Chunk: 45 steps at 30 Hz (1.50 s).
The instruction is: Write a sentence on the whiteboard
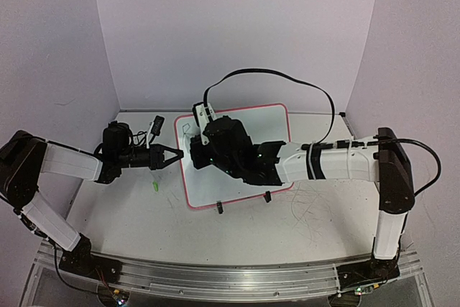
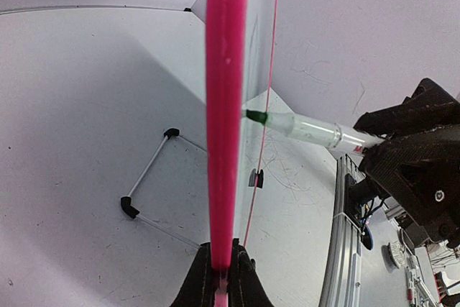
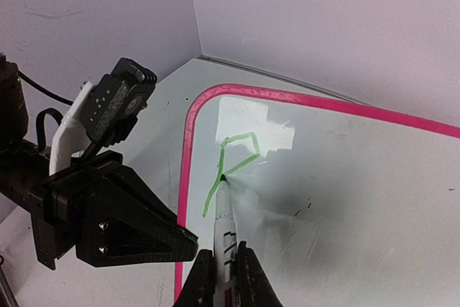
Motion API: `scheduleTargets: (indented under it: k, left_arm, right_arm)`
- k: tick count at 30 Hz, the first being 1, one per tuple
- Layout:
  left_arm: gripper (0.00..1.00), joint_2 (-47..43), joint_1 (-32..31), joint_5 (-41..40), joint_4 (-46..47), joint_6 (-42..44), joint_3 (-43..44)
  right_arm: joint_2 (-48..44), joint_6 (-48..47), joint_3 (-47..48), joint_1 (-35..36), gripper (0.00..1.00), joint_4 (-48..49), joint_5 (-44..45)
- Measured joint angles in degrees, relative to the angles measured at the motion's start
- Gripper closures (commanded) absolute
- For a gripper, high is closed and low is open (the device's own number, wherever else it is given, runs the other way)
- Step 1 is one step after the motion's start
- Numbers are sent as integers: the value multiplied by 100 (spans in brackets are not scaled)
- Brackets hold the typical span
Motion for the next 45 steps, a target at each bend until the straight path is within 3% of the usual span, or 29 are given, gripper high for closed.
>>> scheduleTargets:
  k: [17,45]
  left_arm:
    - [100,0,0,-10,-35,-2,2]
    - [100,-20,-9,-5,-42,39,2]
  right_arm:
    - [-55,141,-229,60,100,93,431]
    - [-129,391,-393,193,100,-46,405]
